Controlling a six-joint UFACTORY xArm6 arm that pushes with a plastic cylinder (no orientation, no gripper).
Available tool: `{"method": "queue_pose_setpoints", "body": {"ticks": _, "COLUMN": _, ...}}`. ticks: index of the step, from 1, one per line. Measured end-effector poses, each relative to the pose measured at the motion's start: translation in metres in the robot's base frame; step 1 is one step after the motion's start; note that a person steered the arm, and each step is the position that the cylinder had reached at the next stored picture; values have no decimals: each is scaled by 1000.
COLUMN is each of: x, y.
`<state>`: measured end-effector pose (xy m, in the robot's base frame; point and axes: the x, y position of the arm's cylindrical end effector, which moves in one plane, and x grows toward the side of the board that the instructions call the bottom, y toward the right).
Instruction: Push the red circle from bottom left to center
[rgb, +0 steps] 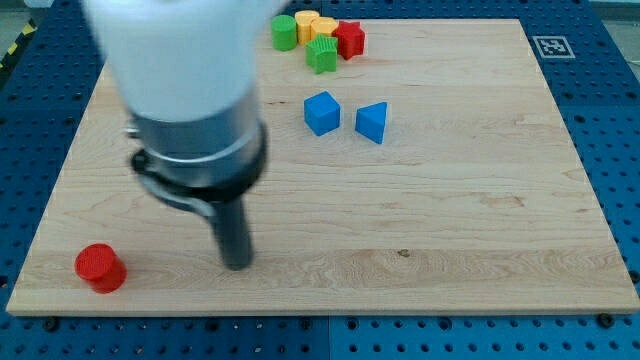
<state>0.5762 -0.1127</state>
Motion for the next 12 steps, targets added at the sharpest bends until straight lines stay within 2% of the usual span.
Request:
{"method": "queue_pose_setpoints", "body": {"ticks": 1, "x": 0, "y": -88}}
{"method": "queue_pose_setpoints", "body": {"ticks": 2, "x": -21, "y": -115}}
{"method": "queue_pose_setpoints", "body": {"ticks": 4, "x": -62, "y": -127}}
{"method": "queue_pose_setpoints", "body": {"ticks": 5, "x": -59, "y": -189}}
{"method": "queue_pose_setpoints", "body": {"ticks": 6, "x": -55, "y": -191}}
{"method": "queue_pose_setpoints", "body": {"ticks": 7, "x": 8, "y": -191}}
{"method": "queue_pose_setpoints", "body": {"ticks": 8, "x": 41, "y": -188}}
{"method": "queue_pose_setpoints", "body": {"ticks": 9, "x": 41, "y": -188}}
{"method": "queue_pose_setpoints", "body": {"ticks": 12, "x": 39, "y": -106}}
